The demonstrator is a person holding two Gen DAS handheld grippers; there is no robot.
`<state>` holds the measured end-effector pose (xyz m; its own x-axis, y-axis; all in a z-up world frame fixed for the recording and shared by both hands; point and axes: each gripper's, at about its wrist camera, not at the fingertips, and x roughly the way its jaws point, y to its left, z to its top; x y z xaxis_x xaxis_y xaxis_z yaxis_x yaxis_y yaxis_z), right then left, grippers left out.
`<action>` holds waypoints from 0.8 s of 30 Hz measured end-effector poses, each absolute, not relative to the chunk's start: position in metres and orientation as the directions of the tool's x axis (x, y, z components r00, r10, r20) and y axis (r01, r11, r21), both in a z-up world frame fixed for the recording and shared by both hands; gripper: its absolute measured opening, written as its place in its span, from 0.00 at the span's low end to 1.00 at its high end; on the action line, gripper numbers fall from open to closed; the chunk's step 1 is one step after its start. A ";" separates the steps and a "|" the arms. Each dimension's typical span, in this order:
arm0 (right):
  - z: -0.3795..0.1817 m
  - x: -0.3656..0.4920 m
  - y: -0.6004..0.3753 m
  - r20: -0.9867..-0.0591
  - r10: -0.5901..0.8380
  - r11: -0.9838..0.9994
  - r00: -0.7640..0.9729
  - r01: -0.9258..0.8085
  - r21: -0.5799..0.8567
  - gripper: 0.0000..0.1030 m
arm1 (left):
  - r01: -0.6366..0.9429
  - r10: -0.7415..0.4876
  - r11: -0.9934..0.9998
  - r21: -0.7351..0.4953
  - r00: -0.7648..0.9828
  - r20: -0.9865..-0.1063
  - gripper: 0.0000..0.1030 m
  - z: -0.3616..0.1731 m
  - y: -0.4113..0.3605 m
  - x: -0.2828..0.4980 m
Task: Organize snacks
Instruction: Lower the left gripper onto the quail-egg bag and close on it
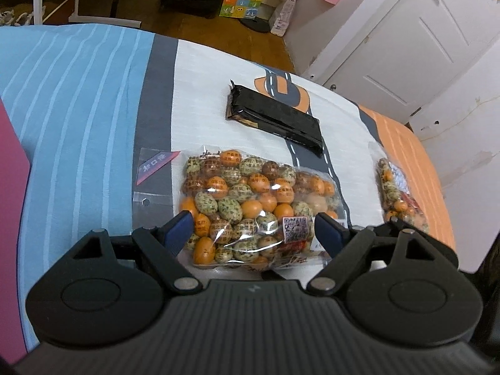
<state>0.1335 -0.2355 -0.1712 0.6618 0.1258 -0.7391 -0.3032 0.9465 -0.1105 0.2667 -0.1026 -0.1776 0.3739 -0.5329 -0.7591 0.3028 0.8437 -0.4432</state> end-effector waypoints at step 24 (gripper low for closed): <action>-0.152 0.083 -0.225 -0.734 0.205 0.929 0.647 -0.365 -0.062 0.33 | 0.003 -0.458 0.876 -0.482 0.315 -0.831 0.80 -0.183 -0.068 0.240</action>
